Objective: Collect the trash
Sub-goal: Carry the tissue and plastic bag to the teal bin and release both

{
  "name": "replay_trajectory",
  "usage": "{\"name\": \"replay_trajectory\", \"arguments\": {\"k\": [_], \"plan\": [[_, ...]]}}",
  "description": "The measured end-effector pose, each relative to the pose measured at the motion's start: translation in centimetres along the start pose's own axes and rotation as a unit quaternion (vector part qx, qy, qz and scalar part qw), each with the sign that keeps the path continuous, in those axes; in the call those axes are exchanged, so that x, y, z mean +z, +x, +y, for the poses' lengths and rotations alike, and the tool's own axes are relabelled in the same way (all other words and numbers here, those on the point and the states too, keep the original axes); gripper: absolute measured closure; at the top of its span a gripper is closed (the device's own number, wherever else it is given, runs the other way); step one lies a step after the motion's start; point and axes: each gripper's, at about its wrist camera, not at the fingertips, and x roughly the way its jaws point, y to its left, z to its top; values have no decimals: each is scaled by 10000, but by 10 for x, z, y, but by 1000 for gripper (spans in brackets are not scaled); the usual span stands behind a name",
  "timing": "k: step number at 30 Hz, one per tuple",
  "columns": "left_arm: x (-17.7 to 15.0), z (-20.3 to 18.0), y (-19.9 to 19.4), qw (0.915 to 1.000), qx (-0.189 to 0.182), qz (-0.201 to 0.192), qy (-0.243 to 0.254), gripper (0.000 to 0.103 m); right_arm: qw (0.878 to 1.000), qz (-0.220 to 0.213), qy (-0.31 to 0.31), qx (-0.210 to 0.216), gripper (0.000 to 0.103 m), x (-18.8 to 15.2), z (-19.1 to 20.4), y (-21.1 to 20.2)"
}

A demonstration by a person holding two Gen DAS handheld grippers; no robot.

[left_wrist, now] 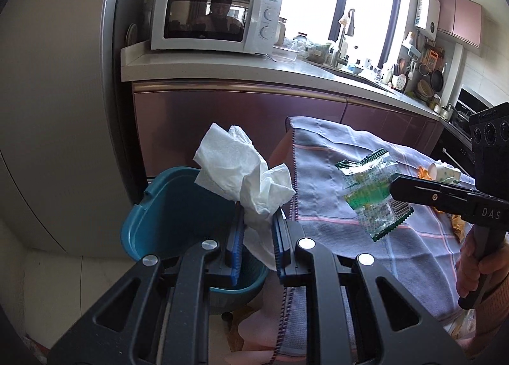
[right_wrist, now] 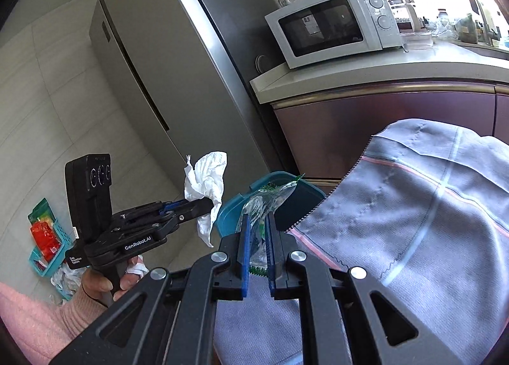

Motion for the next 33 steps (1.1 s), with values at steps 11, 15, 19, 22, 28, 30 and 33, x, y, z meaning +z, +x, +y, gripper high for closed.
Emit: {"name": "replay_trajectory", "arguments": {"k": [11,15,19,22,28,30,33], "plan": [[5,13,16,9997,219,86,-25,86,9996,252,-120,58,95,15,10,40],[5,17,19,9996,247,92,-64,86,9993,339,-117,53,95,17,11,52],[2,19,23,9994,294,139,-77,86,9991,413,-112,28,95,17,11,62],[1,20,27,9992,353,175,-63,86,9989,461,-94,25,95,18,12,69],[-1,25,40,9986,451,280,-65,83,9979,637,-100,-28,95,19,14,87],[0,26,47,9983,483,336,-40,83,9971,750,-86,-44,95,20,14,95],[-1,29,56,9978,511,421,-40,83,9962,864,-94,-92,95,21,15,109]]}}
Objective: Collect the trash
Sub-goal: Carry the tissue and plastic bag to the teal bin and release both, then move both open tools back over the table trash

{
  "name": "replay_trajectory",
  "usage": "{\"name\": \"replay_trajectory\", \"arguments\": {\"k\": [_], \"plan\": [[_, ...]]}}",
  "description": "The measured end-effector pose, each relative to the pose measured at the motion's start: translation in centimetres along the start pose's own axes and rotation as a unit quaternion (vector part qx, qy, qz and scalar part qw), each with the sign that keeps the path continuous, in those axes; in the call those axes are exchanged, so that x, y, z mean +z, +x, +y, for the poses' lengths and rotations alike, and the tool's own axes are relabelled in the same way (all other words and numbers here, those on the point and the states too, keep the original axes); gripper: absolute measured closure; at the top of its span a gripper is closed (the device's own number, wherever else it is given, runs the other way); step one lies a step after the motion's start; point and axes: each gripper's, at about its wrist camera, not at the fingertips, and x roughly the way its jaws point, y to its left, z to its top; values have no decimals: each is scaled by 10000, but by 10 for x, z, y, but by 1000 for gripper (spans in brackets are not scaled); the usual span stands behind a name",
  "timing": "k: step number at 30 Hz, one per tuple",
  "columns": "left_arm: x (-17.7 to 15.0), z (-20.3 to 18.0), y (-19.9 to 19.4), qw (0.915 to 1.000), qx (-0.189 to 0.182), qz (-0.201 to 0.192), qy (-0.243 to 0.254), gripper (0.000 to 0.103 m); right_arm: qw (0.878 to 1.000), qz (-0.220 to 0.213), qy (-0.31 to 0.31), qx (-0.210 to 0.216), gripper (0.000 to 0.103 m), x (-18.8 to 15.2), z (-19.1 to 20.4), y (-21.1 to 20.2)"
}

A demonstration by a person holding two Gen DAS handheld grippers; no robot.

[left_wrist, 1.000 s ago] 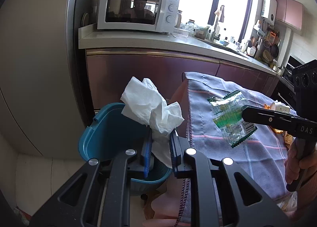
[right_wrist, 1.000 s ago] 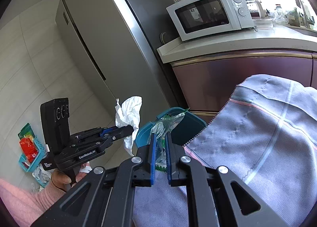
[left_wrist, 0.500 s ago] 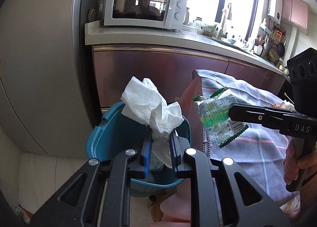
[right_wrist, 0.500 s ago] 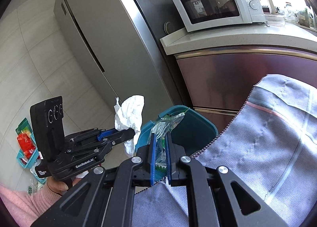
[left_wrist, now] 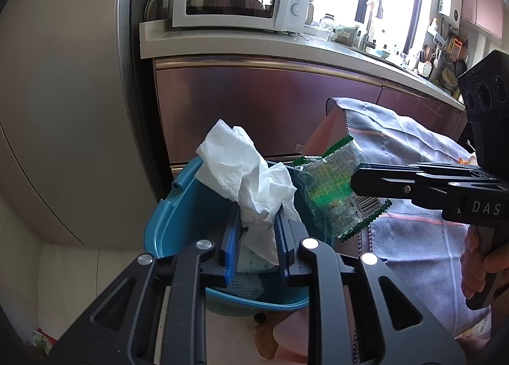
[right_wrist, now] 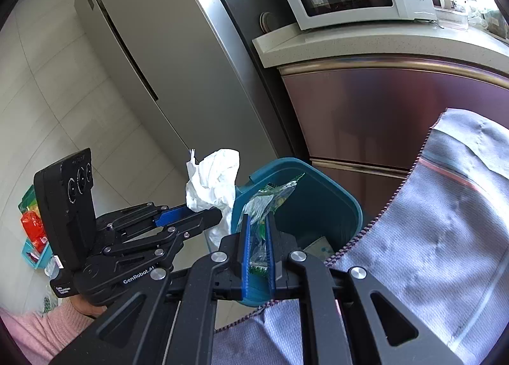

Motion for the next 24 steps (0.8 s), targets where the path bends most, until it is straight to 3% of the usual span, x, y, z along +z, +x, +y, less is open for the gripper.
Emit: {"name": "replay_trajectory", "arguments": {"k": [12,14,24], "plan": [[-2,11,39,9992,204,352,-14,77,9986,439,245,-146,89,9,-9,48],[-3,14,47,9988,254,421,2,72,9985,431,288,-186,83,7,-12,48],[-6,8,43,9993,201,305,3,71,9991,218,328,-184,80,-3,-17,26]]}}
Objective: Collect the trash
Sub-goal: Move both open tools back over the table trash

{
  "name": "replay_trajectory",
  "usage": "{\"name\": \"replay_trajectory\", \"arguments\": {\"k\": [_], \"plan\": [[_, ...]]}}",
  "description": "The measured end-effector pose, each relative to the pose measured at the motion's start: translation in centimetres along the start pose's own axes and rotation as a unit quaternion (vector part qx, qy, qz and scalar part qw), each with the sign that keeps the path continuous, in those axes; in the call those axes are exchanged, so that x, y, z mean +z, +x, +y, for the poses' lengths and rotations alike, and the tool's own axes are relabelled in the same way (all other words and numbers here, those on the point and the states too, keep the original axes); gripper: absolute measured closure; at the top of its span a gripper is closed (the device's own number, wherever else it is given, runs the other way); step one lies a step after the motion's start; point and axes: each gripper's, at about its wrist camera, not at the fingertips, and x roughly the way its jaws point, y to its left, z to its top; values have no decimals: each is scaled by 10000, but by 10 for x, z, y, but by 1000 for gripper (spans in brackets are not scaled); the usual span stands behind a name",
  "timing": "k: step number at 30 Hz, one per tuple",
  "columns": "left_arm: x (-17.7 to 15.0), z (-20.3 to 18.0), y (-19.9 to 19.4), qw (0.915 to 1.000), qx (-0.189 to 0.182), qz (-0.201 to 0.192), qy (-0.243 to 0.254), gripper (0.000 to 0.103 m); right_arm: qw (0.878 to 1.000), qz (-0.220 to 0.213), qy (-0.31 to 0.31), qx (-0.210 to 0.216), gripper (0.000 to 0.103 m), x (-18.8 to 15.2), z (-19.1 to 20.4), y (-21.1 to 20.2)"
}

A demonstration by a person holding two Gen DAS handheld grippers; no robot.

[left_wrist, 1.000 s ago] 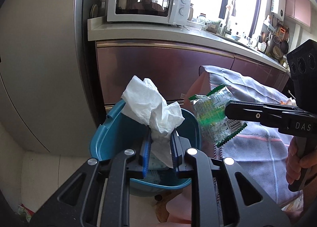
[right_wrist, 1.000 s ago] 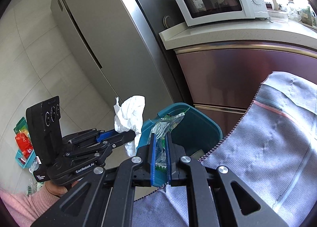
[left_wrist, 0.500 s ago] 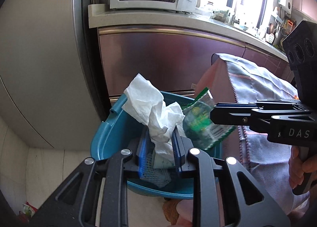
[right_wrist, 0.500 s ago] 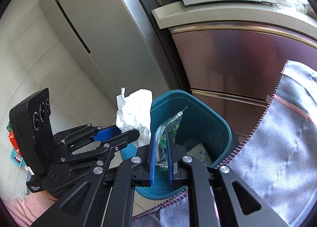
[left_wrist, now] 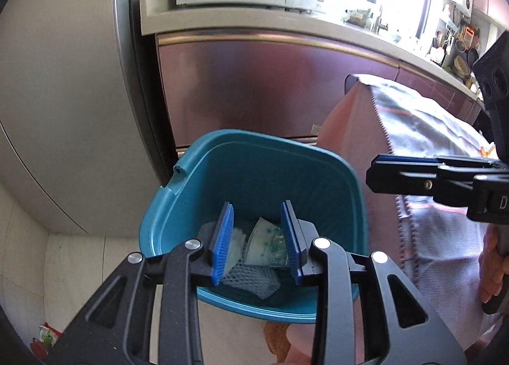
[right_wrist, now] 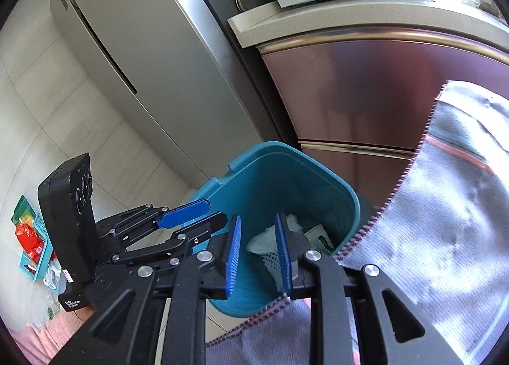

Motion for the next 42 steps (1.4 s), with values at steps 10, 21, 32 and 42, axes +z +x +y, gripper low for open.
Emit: {"name": "replay_trajectory", "arguments": {"k": [10,21,32,42], "plan": [[5,-38,-61,9949,-552,-803,245,50,9978,-624,-204,61,68,-19,2,-71],[0,-136,-90,9727,-1810,-1066,985,41,9846,-1486,131,-908,63,-94,-38,-192],[-22,-257,-67,9467,-2721,-590,1622,41,9501,-1832,1300,-2165,63,-181,-115,-289],[-31,-344,-48,9232,-2941,-373,2446,42,9285,-2032,1965,-2408,54,-214,-166,-317]]}}
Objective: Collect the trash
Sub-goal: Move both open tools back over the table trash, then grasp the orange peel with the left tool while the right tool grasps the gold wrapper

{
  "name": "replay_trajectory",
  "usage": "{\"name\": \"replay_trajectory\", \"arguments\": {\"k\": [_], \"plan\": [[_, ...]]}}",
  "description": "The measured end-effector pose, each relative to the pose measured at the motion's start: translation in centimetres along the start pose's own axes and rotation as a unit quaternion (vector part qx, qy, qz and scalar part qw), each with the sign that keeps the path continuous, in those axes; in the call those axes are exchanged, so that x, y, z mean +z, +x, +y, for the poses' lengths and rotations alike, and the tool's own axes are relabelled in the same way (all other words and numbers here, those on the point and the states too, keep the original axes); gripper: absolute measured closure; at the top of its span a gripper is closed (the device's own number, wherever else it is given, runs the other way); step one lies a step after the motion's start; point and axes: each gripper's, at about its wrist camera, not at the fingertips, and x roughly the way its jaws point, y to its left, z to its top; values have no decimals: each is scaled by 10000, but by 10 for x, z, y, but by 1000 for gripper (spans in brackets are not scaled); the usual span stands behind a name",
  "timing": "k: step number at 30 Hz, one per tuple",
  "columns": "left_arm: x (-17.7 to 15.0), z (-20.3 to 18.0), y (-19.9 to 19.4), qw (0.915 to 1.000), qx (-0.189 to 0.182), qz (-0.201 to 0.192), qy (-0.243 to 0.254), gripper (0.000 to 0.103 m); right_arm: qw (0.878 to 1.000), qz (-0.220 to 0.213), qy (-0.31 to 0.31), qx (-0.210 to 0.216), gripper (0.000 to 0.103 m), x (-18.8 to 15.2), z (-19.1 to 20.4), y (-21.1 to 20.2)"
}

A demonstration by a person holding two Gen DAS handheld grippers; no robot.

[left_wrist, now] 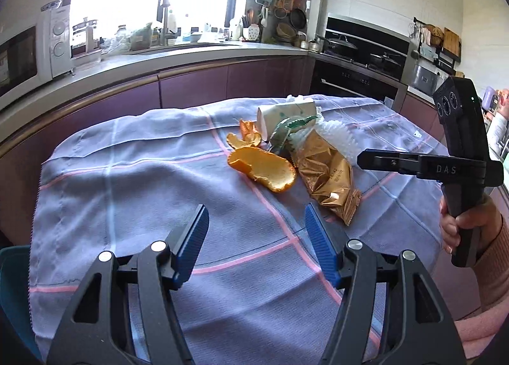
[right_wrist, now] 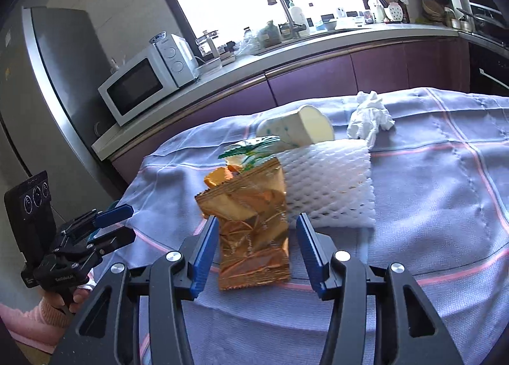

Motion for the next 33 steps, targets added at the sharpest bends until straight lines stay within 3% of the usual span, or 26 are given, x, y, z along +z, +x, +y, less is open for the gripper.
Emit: {"name": "replay_trajectory", "arguments": {"k": [14,21,25,28,33], "plan": [[24,-37,57,9953,33,519,822,49,9992,251,92,310,54,0,-16,15],[33,-41,85,9914,-57,841,1001,62,9982,403,98,441,57,3,-16,23],[36,-41,97,9902,-125,972,998,74,9975,498,121,478,66,3,-16,27],[38,-39,101,9896,-164,1032,988,86,9968,545,157,561,83,3,-17,28],[38,-38,92,9915,-153,836,985,92,9967,448,170,648,91,1,-16,22]]}}
